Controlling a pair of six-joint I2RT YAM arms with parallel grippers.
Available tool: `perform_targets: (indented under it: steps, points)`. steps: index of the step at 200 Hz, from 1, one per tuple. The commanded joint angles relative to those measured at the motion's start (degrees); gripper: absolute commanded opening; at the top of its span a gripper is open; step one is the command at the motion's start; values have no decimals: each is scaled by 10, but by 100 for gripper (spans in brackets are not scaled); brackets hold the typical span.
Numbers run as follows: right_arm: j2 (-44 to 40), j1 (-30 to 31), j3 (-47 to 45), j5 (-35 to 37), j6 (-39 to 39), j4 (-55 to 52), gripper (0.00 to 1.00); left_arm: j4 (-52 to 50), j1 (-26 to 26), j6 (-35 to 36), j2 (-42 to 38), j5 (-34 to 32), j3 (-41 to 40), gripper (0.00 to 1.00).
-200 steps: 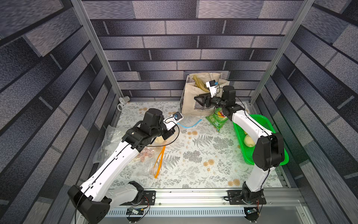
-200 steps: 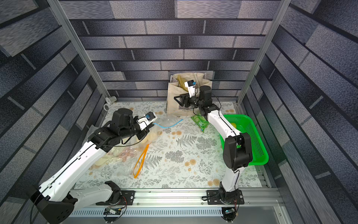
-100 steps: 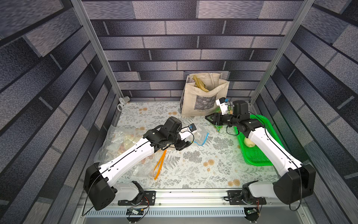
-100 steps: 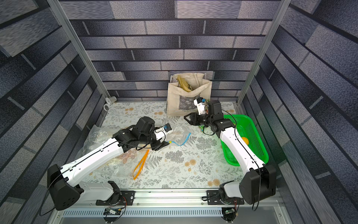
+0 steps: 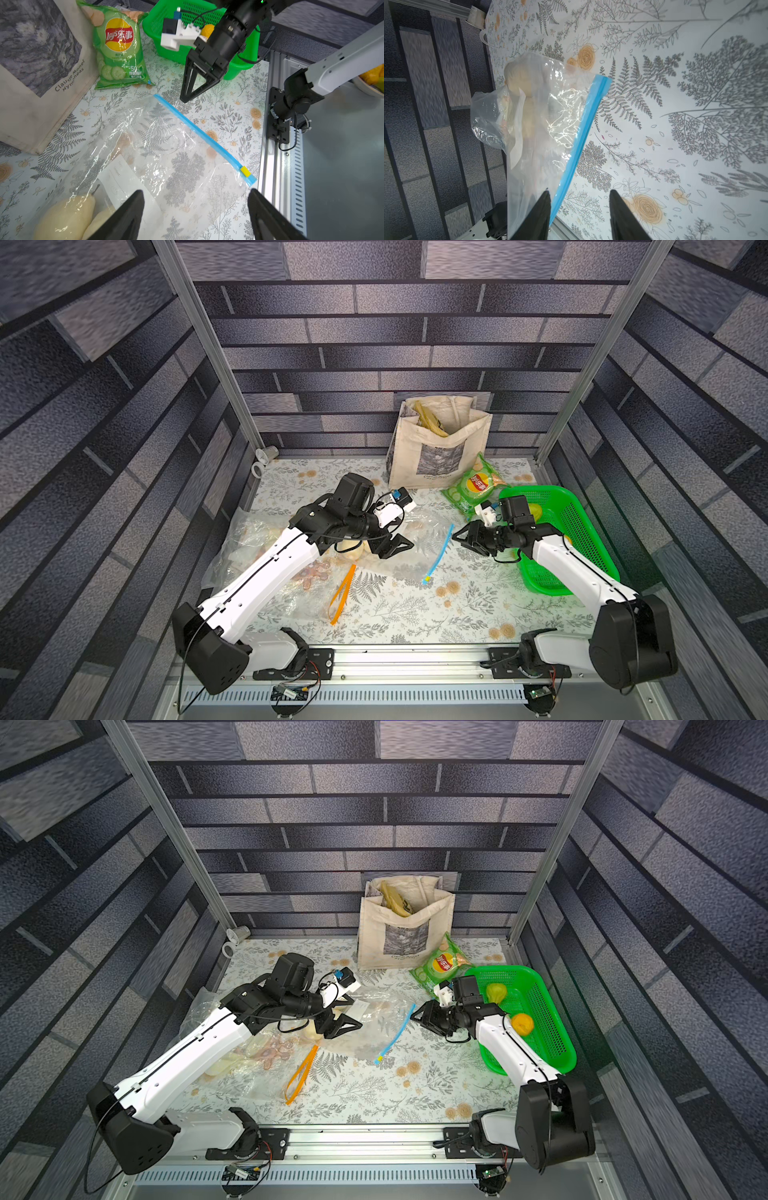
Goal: Open the zip-top bag and take out the pear
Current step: Place the zipper food storage bag at the center of the board.
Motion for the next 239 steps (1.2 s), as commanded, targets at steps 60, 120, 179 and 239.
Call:
perform_targets:
  steps: [60,120,179,239]
  points:
    - [-13,-23,-73,-6,75,60,46,49,-24,-67,103,10,-5,73]
    - [14,-32,-135,-19,76,121,32,74,-31,-120,206,-58,-4,65]
    - [67,-32,-139,-6,67,183,30,85,-20,-163,282,-131,-9,62]
    - [81,-32,-146,13,76,236,32,99,-22,-179,335,-131,-13,60]
